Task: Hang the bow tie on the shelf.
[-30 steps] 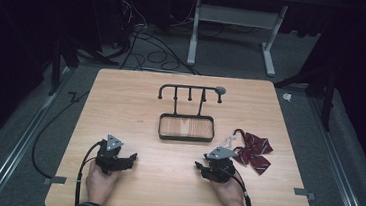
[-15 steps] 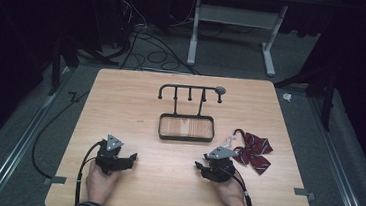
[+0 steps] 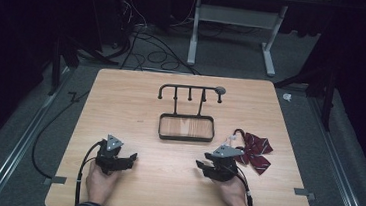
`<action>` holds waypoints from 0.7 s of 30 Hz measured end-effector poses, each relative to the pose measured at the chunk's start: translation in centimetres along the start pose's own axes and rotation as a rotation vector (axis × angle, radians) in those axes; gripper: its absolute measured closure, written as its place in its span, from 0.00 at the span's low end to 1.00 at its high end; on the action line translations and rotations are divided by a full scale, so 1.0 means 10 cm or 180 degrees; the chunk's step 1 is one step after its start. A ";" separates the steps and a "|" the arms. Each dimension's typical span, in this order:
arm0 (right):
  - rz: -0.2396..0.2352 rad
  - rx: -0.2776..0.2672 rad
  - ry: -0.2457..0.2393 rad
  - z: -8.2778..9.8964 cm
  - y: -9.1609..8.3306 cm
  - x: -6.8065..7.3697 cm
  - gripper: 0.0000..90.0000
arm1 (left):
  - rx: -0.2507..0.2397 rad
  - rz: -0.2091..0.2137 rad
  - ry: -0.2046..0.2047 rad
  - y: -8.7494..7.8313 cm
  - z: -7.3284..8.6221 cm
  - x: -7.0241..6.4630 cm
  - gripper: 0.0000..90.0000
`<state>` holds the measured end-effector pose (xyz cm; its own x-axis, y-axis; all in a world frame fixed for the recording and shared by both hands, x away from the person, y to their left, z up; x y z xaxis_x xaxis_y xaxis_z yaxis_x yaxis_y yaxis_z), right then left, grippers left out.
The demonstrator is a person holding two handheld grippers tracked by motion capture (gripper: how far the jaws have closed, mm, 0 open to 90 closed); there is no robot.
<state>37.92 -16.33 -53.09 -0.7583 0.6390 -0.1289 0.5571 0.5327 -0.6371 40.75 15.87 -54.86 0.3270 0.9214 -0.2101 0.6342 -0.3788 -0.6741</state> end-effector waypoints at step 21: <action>0.0232 -0.0141 0.0237 0.03 -0.53 -0.38 0.70 | 0.0007 -0.0001 0.0007 0.00 0.00 0.00 0.24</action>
Point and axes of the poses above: each handheld gripper's, and its own axes: y roughly forward along the jaws, z roughly out of its underside, x roughly to its left, the point moved 6 cm from there along y, roughly forward along the jaws, and after that the axes turned 15 degrees about -y, right-handed, at the moved point
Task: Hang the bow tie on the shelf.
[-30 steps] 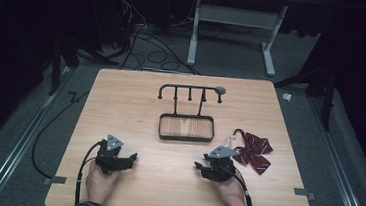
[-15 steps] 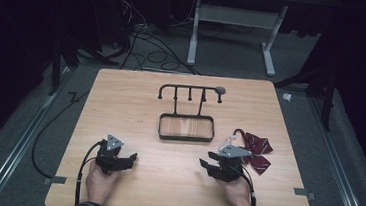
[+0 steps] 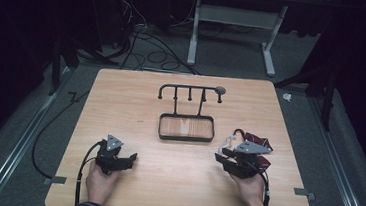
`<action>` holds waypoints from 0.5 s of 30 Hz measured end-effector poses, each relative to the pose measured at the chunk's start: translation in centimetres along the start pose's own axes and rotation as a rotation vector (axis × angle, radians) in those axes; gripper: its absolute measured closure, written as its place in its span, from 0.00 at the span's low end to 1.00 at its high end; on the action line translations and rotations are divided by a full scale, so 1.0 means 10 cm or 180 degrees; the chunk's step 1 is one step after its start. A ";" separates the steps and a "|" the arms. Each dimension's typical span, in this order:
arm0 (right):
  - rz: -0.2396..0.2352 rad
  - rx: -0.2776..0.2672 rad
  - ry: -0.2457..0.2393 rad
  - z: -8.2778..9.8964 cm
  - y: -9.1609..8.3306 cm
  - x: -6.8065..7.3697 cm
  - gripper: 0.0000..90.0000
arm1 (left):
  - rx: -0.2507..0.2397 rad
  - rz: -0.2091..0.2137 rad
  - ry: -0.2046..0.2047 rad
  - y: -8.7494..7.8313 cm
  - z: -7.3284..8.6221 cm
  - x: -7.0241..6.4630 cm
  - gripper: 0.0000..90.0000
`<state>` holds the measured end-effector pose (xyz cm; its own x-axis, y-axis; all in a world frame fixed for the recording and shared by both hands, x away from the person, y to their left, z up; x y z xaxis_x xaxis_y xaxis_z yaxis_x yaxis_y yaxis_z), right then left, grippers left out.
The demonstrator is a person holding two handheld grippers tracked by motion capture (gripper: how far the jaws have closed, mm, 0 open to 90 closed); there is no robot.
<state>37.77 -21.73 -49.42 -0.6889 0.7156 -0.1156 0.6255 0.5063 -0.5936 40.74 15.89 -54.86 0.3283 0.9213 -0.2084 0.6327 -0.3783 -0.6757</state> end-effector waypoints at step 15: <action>0.0454 0.0120 0.0178 0.01 -0.16 -0.60 0.79 | 0.0000 0.0003 -0.0002 0.00 0.00 0.00 0.24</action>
Point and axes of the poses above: each handheld gripper's, and its own axes: y roughly forward along the jaws, z roughly out of its underside, x roughly to its left, the point moved 6 cm from there along y, roughly forward along the jaws, and after that the axes turned 15 degrees about -y, right-handed, at the moved point
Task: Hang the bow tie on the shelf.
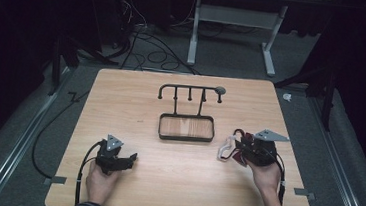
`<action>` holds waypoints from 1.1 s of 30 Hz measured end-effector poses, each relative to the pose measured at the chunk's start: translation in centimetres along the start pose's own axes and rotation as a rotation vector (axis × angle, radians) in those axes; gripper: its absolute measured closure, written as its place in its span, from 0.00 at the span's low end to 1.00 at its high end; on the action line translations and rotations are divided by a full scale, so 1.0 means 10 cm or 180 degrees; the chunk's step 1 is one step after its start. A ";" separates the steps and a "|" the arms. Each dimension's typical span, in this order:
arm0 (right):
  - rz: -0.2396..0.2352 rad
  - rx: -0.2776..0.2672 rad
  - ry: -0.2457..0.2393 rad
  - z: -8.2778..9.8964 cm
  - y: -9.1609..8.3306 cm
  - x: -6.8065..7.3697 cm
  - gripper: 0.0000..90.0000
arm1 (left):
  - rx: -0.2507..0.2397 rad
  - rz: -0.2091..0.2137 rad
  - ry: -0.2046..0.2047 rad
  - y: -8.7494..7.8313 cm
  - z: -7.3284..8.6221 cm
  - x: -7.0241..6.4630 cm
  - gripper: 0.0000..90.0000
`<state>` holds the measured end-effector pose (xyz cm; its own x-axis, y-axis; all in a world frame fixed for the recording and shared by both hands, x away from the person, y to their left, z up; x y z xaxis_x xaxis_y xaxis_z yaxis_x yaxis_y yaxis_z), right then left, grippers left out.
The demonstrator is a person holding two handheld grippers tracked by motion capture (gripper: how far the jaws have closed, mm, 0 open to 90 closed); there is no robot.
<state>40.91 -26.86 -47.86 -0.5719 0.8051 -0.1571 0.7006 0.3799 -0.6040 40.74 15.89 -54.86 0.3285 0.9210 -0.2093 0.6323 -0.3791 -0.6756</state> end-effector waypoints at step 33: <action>0.0270 0.0452 0.0282 0.01 0.63 -0.62 0.81 | -0.0001 -0.0001 -0.0001 0.00 0.00 0.00 0.24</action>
Point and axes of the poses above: each handheld gripper's, and its own axes: y roughly forward along the jaws, z roughly out of its underside, x roughly to its left, the point moved 6 cm from there along y, roughly forward along the jaws, and after that the axes turned 15 degrees about -y, right-handed, at the moved point
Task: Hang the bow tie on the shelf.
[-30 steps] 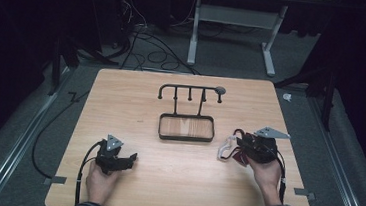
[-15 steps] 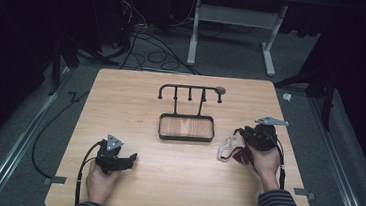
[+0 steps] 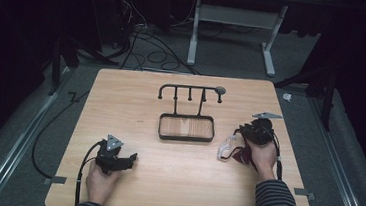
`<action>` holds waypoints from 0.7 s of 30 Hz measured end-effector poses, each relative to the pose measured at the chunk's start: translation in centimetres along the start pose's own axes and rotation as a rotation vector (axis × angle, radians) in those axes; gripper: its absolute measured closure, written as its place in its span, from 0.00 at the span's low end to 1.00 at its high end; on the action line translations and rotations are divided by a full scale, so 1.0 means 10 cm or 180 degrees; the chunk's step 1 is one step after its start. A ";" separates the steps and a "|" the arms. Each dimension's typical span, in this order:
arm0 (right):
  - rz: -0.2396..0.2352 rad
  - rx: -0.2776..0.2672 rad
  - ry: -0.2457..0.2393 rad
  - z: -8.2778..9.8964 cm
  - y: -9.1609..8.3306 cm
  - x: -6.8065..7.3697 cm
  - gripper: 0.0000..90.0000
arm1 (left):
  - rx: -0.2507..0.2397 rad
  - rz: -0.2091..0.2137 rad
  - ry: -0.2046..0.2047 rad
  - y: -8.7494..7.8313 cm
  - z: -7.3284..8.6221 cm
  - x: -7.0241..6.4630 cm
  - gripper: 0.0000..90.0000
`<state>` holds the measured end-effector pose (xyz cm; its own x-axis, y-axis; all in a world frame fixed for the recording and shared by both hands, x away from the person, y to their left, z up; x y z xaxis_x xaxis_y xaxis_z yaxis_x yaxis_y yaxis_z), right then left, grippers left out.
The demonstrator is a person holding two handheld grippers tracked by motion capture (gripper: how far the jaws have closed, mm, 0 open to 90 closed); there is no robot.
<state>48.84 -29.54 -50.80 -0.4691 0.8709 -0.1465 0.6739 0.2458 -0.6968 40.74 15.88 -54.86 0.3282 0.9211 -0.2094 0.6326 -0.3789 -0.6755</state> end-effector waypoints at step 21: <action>-0.0048 0.0248 0.0030 0.11 0.28 0.00 0.91 | 0.0000 0.0000 0.0000 0.00 0.00 0.00 0.24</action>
<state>50.11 -29.34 -53.54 -0.4732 0.8714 -0.1293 0.6202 0.2253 -0.7514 40.74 15.88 -54.86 0.3283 0.9211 -0.2094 0.6325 -0.3790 -0.6755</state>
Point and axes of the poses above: each handheld gripper's, and its own axes: y roughly forward along the jaws, z roughly out of its underside, x roughly to its left, the point moved 6 cm from there along y, roughly forward along the jaws, and after that the axes turned 15 degrees about -y, right-handed, at the moved point
